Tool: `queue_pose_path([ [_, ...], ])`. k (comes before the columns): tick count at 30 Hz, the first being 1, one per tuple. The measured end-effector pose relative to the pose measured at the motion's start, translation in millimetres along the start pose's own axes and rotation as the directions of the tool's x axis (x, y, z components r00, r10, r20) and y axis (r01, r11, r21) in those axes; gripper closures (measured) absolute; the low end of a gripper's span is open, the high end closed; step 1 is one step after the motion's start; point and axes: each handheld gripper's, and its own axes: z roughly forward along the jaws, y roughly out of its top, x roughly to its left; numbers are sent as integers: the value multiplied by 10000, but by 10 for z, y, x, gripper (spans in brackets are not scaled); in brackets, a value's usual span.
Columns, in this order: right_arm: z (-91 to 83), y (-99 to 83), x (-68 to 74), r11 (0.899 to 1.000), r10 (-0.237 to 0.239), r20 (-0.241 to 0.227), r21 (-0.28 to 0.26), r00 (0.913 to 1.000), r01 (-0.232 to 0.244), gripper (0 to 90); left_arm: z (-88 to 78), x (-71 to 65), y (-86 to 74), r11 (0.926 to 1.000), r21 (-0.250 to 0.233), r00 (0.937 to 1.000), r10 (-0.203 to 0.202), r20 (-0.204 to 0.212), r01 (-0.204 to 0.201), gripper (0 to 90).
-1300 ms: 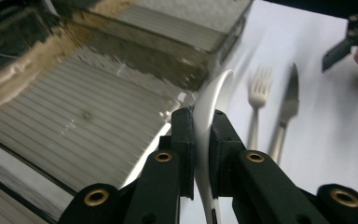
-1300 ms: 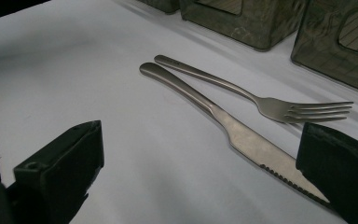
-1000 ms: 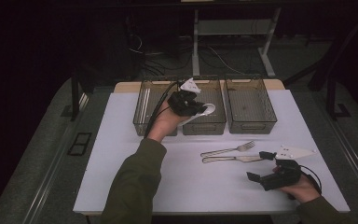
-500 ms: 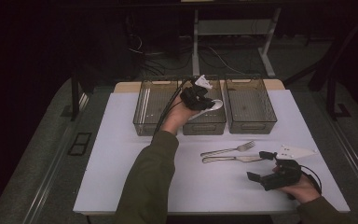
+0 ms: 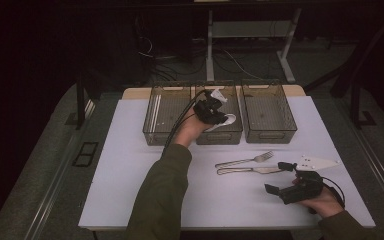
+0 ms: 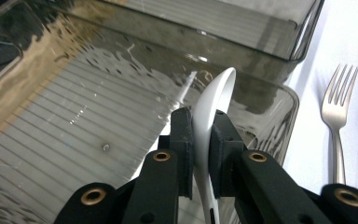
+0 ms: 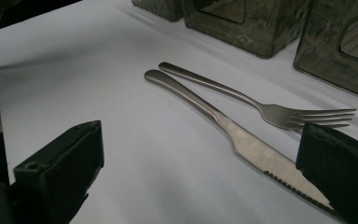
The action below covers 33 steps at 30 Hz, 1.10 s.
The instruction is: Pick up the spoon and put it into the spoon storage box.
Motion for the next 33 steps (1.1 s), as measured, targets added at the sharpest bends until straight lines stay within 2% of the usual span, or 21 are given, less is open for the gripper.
queue_pose_path([
  [3, 0, -1, 0, 10000, -19, -8, 2, 10000, 19, 8, 26, -17, -25, 10000, 68, 10000, -4, 65, 3, 746],
  [4, 1, -1, -1, 10000, -23, 1, 1, 10000, 23, 8, 29, -26, -30, 9999, -81, 9999, -102, 60, 102, 734],
  [6, 0, -1, -1, 10000, -22, -4, -2, 10000, 22, 8, 10, -34, -33, 10000, -85, 10000, -46, 31, 46, 713],
  [8, 1, -1, 0, 10000, -12, -10, 16, 10000, 12, 8, -6, -49, -39, 9991, -376, 9998, -209, 68, 211, 699],
  [12, 2, -1, 0, 10000, -28, -21, 6, 10000, 28, 8, -78, -68, -38, 9977, -633, 9995, -248, 201, 260, 649],
  [17, 3, -3, 0, 10000, -43, 12, 17, 10000, 43, 8, -208, -131, -50, 9887, -1276, 9956, -713, 608, 786, 561],
  [21, 4, -2, 0, 10000, 1, 5, 31, 10000, -1, 8, -343, -190, -77, 9784, -1671, 9900, -1075, 909, 1216, 504],
  [22, 2, -3, 4, 10000, 41, -4, 61, 10000, -41, 8, -387, -199, -90, 9787, -1693, 9905, -1016, 929, 1163, 491],
  [28, 8, -3, -3, 10000, 37, -7, 73, 10000, -37, 8, -598, -325, -201, 9659, -2108, 9855, -1295, 1093, 1503, 399],
  [33, 8, -3, -3, 9999, 30, 9, 117, 10000, -30, 8, -709, -456, -358, 9646, -2161, 9855, -1305, 1080, 1514, 343],
])
